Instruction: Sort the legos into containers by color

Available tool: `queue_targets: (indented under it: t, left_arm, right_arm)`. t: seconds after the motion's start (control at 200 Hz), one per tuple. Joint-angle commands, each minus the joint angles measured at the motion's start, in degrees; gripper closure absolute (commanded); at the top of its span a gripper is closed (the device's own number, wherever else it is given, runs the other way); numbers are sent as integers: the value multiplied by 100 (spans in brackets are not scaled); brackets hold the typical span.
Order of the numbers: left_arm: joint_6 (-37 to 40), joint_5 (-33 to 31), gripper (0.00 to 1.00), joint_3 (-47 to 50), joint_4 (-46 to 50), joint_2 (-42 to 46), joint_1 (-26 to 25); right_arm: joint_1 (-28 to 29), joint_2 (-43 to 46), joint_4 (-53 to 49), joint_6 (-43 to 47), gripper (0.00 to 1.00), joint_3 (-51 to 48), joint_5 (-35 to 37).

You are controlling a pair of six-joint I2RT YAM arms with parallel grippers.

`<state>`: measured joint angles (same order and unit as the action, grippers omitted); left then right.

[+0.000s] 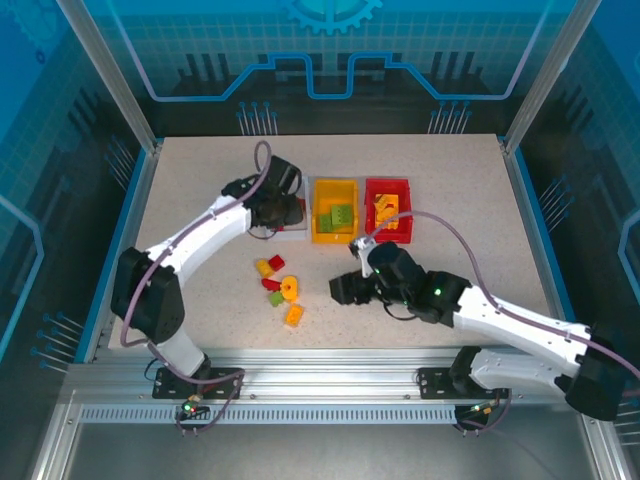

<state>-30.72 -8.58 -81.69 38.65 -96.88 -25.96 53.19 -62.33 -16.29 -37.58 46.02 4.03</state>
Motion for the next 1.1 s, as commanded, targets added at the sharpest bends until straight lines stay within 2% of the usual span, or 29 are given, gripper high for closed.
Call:
queue_targets:
  t: [0.0, 0.24, 0.305, 0.44, 0.62, 0.805, 0.985, 1.095]
  left_arm:
    - [931, 672, 74, -488, 17, -726, 264]
    - [1294, 667, 71, -909, 23, -1581, 411]
    - [1297, 579, 66, -885, 16, -1615, 410]
    - [1288, 528, 47, -833, 46, -1492, 413]
    - [1262, 402, 44, -769, 156, -938, 385]
    - [1033, 340, 46, -450, 247, 75, 333]
    - [471, 240, 46, 662, 103, 1801, 181]
    - [-17, 327, 45, 1485, 15, 3042, 108]
  right_arm:
    - [-200, -384, 401, 144, 40, 403, -15]
    - [-382, -712, 411, 50, 40, 614, -119]
    - [-410, -711, 458, 10, 40, 545, -175]
    - [-433, -714, 468, -3, 39, 474, -243]
    - [-450, -786, 437, 48, 38, 469, -282]
    - [-299, -1274, -10, 313, 37, 794, -150]
    - [694, -2244, -325, 735, 28, 1291, 166]
    - [1182, -2959, -795, 302, 22, 1651, 525]
